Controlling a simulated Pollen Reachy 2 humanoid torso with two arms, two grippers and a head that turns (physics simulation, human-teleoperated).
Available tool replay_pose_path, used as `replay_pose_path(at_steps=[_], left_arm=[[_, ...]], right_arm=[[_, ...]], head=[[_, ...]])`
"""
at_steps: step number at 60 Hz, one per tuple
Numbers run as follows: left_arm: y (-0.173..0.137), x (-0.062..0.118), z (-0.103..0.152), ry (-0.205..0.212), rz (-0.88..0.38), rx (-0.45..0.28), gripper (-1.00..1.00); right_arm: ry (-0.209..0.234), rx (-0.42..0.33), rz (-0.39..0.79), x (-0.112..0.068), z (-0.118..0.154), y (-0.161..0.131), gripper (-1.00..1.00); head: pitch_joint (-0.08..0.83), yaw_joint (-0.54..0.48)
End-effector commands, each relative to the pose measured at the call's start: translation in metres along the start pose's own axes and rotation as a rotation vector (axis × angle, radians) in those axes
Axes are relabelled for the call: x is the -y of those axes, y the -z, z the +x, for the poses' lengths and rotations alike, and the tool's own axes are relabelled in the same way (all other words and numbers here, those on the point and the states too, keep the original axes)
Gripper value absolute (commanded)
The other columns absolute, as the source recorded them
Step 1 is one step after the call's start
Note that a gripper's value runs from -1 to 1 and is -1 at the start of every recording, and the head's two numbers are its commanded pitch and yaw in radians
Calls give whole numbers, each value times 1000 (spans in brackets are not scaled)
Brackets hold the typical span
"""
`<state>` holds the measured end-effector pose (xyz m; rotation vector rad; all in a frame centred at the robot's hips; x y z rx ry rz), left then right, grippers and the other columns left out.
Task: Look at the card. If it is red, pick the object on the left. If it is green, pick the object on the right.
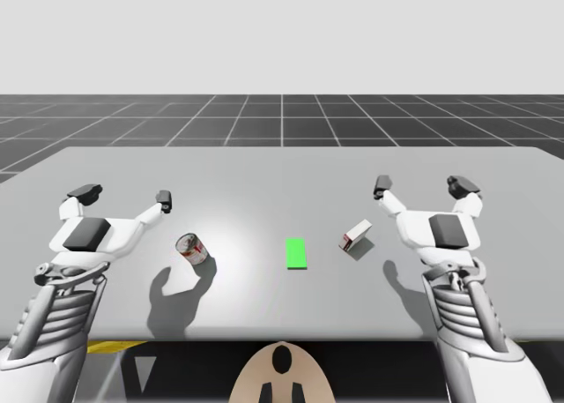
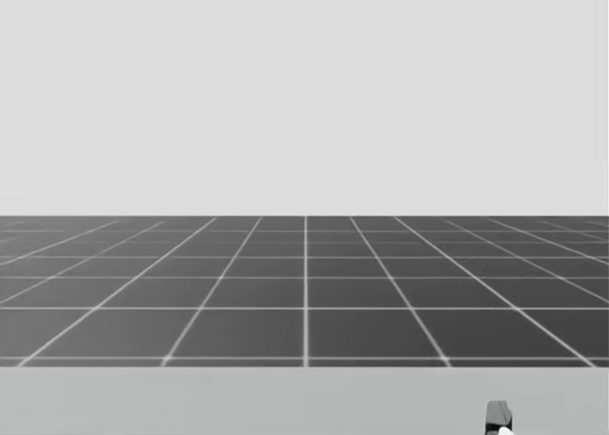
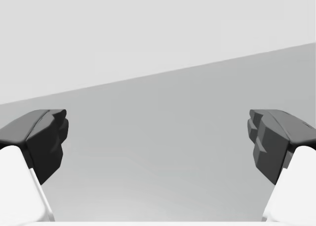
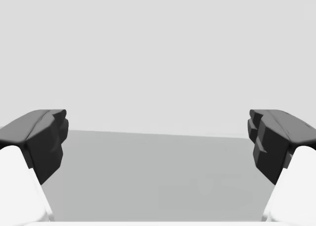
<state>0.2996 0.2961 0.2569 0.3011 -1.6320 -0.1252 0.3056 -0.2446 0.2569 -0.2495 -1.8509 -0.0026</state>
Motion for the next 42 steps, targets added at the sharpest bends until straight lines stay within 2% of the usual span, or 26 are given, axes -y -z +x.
replay_pose_path(at_steps=[1, 2, 4, 7, 15, 26, 31, 42], left_arm=[[0, 0, 0, 4, 1, -5, -1000], [0, 0, 0, 3, 2, -6, -1000], [0, 0, 0, 2, 3, -6, -1000], [0, 0, 0, 1, 5, -6, -1000], [0, 0, 0, 0, 7, -7, -1000], [0, 0, 0, 0, 7, -8, -1000], [0, 0, 0, 3, 6, -8, -1000], [1, -1, 0, 8, 7, -7, -1000]], right_arm=[[13, -3, -28, -1, 1, -1, -1000], [6, 3, -22, -1, 1, -1, -1000], [26, -5, -11, 0, 3, -1, -1000], [9, -17, -12, 2, 3, 0, -1000], [11, -16, -35, 3, 2, 1, -1000], [-3, -18, -29, 1, 1, 1, -1000], [-16, -17, -28, 1, -1, 2, -1000], [-20, -18, -26, 1, -1, 2, -1000]], head=[[-42, 4], [-40, 4], [-30, 6], [-11, 6], [83, 3], [273, 1], [388, 0], [557, -9]])
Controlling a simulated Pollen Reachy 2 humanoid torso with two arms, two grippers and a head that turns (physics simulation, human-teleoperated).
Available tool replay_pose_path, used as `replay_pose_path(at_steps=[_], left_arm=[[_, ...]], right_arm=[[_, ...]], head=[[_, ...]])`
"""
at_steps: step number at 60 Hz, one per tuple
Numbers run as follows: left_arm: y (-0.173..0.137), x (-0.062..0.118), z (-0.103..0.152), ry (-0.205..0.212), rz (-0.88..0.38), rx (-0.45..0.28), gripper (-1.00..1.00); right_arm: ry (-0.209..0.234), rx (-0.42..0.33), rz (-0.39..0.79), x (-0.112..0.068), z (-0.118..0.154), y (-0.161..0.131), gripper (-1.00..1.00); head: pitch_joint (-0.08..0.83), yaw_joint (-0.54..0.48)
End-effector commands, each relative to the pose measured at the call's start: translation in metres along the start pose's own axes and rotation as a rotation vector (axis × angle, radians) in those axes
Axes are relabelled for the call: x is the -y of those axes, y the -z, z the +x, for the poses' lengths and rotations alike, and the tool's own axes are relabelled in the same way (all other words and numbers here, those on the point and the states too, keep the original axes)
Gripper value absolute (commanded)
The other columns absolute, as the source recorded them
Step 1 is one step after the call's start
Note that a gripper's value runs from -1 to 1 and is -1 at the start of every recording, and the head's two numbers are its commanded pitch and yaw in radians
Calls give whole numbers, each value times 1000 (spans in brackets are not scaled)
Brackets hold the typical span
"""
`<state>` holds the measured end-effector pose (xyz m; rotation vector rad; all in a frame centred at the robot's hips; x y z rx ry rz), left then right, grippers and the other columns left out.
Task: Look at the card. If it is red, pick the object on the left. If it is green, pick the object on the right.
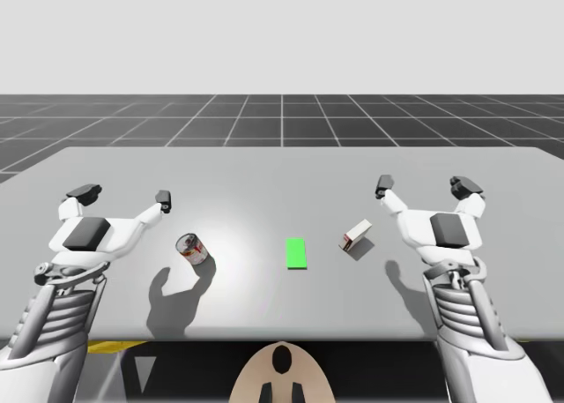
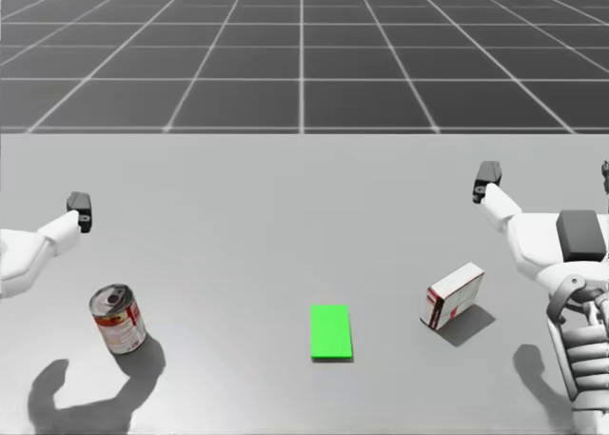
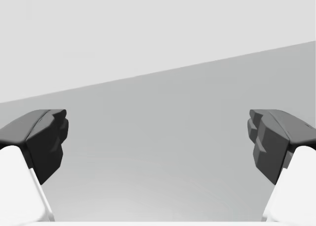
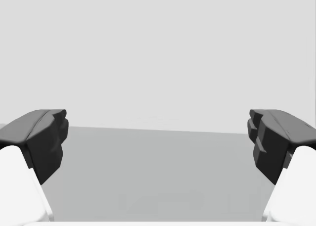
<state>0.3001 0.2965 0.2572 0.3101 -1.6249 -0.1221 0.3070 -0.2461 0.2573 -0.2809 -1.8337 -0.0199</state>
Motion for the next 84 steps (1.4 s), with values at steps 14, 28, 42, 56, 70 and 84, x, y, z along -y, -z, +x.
replay_pose_path(at_steps=[14, 28, 42, 56, 70, 84], left_arm=[[0, -1, 1, 6, 1, 1, -1000], [-1, 0, 1, 7, 5, -2, -1000], [-1, 0, 2, 4, 6, -3, -1000], [-2, 1, 2, 1, 6, -1, -1000], [-2, 1, 2, -2, 7, -3, -1000], [-2, 0, 2, -9, 14, -2, -1000]], right_arm=[[-8, 0, 3, -1, -1, 0, -1000], [-10, -3, 11, -2, -1, 0, -1000], [-9, -3, 14, -2, 0, 0, -1000], [-9, -9, 23, -4, -2, -1, -1000], [-6, -12, 32, -6, -2, -1, -1000], [15, -35, 60, -9, -1, -6, -1000]], head=[[696, -36], [720, -45], [705, -79], [678, -201], [673, -294], [668, -299]])
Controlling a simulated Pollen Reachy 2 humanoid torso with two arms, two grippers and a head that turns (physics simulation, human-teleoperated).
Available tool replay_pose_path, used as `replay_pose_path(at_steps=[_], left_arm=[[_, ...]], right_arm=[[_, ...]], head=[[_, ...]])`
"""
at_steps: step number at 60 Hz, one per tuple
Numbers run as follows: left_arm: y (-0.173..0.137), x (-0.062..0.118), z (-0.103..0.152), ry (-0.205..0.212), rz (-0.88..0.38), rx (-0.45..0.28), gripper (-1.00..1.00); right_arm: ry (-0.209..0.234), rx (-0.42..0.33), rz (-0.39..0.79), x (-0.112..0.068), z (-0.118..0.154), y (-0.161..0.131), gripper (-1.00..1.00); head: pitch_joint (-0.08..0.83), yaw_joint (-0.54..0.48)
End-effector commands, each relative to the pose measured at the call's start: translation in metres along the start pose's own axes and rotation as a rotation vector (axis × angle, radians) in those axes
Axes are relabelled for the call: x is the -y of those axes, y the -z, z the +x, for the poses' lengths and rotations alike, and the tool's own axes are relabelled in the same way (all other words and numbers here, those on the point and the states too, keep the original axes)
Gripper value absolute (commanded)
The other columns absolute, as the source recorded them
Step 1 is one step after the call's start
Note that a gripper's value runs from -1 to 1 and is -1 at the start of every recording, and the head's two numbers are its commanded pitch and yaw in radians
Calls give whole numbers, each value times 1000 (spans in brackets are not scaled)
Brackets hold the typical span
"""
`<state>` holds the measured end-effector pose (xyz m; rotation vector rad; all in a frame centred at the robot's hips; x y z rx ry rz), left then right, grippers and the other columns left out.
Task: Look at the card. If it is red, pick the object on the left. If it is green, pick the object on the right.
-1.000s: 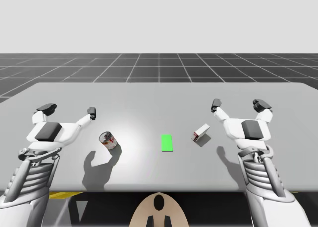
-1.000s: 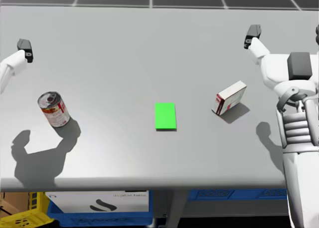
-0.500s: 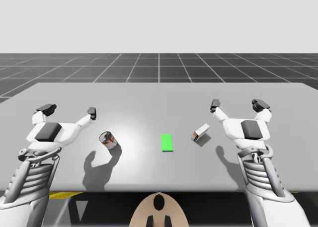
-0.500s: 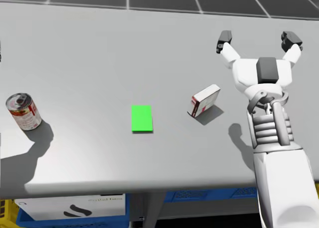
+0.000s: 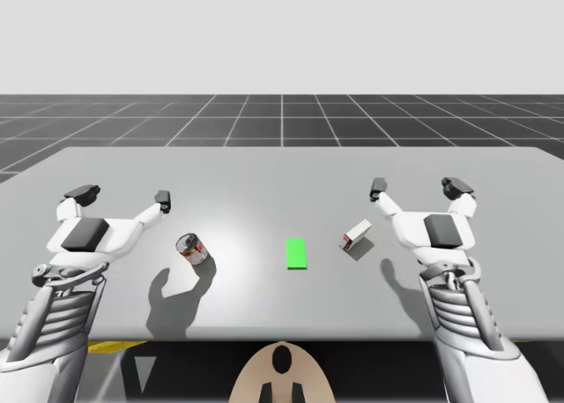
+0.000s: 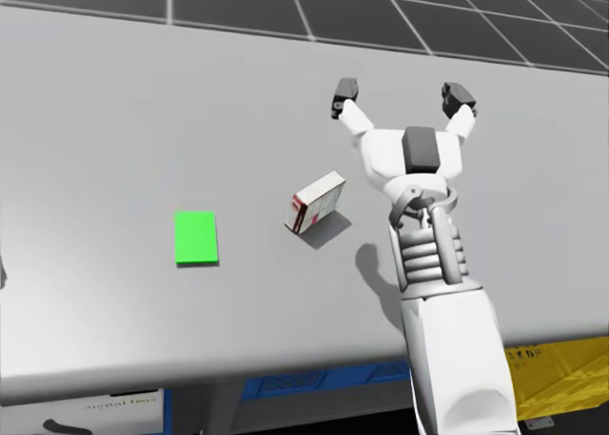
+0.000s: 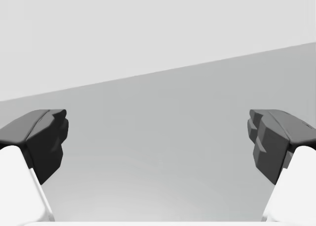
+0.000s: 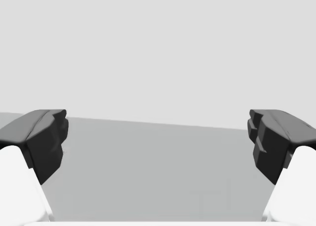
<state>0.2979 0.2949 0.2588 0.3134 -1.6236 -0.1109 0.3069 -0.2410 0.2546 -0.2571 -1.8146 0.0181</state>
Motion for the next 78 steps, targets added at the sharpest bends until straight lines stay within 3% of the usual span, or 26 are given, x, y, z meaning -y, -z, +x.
replay_pose_path(at_steps=[1, 8, 10, 13, 14, 16, 22, 37, 47, 67, 78], left_arm=[[0, -1, 0, -7, 6, 0, -1000], [-1, -2, 1, -13, 11, -1, -1000], [-1, -2, 1, -14, 12, -1, -1000], [-1, -3, 1, -16, 12, -1, -1000], [-1, -3, 1, -16, 12, -1, -1000], [-1, -4, 1, -17, 13, -1, -1000], [-1, -4, 1, -20, 14, -2, -1000], [0, -5, 1, -25, 16, -4, -1000], [0, -6, -1, -13, 28, 0, -1000], [1, -6, -2, -4, 34, -3, -1000], [1, -7, -2, -5, 40, -3, -1000]], right_arm=[[29, -23, 29, -4, 0, -6, -1000], [26, -32, 93, -3, 3, -13, -1000], [51, -14, 97, -5, 5, -18, -1000], [30, -1, 102, -6, 7, -25, -1000], [36, -3, 110, -6, 8, -27, -1000], [94, -18, 147, -6, 8, -34, -1000], [64, -25, 193, -1, 7, -48, -1000], [104, -130, 370, 6, -1, -92, -1000], [83, -147, 464, -2, -27, -113, -1000], [69, -186, 484, -1, -79, -90, -1000], [137, -218, 534, 3, -103, -68, -1000]], head=[[667, -297], [662, -298], [661, -299], [660, -299], [661, -299], [662, -296], [668, -289], [676, -289], [677, -290], [684, -287], [681, -286]])
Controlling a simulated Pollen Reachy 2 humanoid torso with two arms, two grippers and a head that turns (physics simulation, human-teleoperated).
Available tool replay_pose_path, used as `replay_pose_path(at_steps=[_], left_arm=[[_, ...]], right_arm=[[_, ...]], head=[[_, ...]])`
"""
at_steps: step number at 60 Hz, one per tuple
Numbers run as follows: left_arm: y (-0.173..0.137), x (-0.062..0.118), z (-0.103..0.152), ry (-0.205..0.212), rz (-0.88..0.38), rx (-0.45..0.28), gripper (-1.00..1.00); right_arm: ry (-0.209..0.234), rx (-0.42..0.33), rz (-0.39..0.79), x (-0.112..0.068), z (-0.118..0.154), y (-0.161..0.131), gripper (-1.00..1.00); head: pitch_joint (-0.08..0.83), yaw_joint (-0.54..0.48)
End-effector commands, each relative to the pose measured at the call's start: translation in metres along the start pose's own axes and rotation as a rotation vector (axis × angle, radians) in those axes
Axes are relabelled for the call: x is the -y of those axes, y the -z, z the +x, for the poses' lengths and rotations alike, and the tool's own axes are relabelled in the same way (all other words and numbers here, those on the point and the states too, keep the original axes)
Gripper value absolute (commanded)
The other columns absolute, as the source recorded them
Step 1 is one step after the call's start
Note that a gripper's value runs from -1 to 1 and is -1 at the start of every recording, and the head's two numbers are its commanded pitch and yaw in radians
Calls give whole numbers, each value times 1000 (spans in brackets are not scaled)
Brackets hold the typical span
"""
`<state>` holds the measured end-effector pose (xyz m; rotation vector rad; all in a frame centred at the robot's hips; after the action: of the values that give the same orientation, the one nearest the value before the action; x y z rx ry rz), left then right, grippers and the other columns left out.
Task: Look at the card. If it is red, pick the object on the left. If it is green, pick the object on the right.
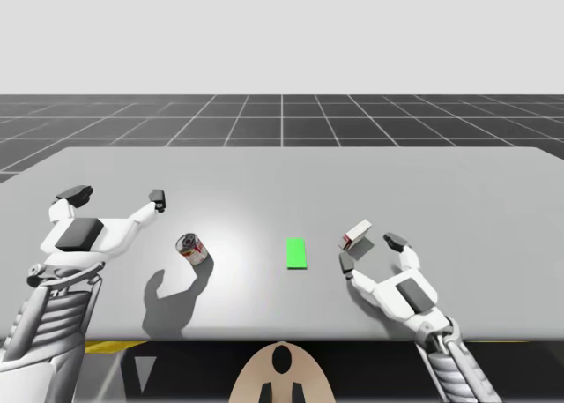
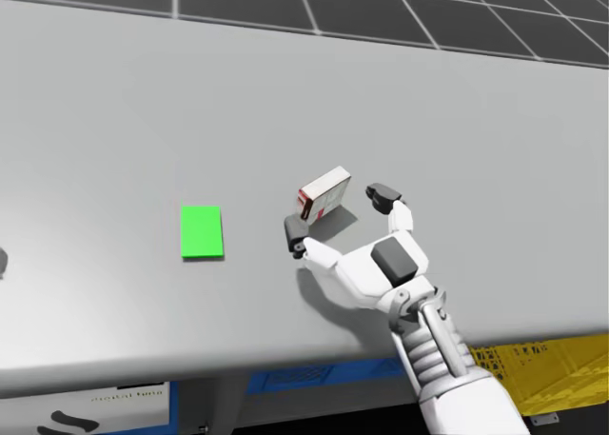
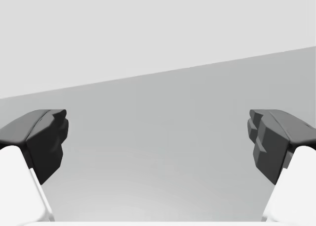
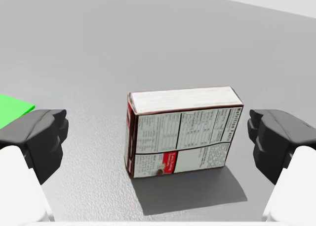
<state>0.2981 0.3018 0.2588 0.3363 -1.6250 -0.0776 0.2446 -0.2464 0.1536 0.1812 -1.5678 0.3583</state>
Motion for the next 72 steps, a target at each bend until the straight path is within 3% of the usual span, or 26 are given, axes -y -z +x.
replay_pose_path(at_steps=[1, 8, 27, 45, 46, 47, 49, 50, 51, 55, 72], left_arm=[[1, 0, 0, 1, 5, 0, -1000], [1, -1, -1, 1, 7, 0, -1000], [2, -1, -1, 1, 8, -2, -1000], [3, -1, -2, 1, 6, -2, -1000], [3, -1, -2, 1, 5, -2, -1000], [3, -1, -2, 1, 5, -2, -1000], [3, -1, -2, 2, 5, -3, -1000], [4, -1, -2, 2, 5, -3, -1000], [4, -1, -2, 2, 5, -3, -1000], [4, -1, -2, 2, 4, -3, -1000], [6, 0, -5, 8, 0, -9, -1000]], right_arm=[[43, -17, 42, 13, -17, 18, -1000], [81, -45, 73, 20, -23, 31, -1000], [80, -97, 49, 35, -35, 70, -1000], [77, -121, 87, 32, -37, 79, -1000], [72, -117, 84, 32, -37, 79, -958], [74, -109, 71, 32, -39, 78, -234], [74, -108, 73, 32, -39, 78, 211], [75, -109, 74, 32, -39, 78, 695], [75, -110, 73, 32, -39, 77, 942], [77, -108, 74, 32, -40, 77, 977], [72, -106, 77, 32, -41, 76, 978]], head=[[681, -286], [680, -288], [685, -290], [681, -293], [680, -293], [677, -295], [674, -296], [671, -297], [663, -300], [643, -305], [367, -349]])
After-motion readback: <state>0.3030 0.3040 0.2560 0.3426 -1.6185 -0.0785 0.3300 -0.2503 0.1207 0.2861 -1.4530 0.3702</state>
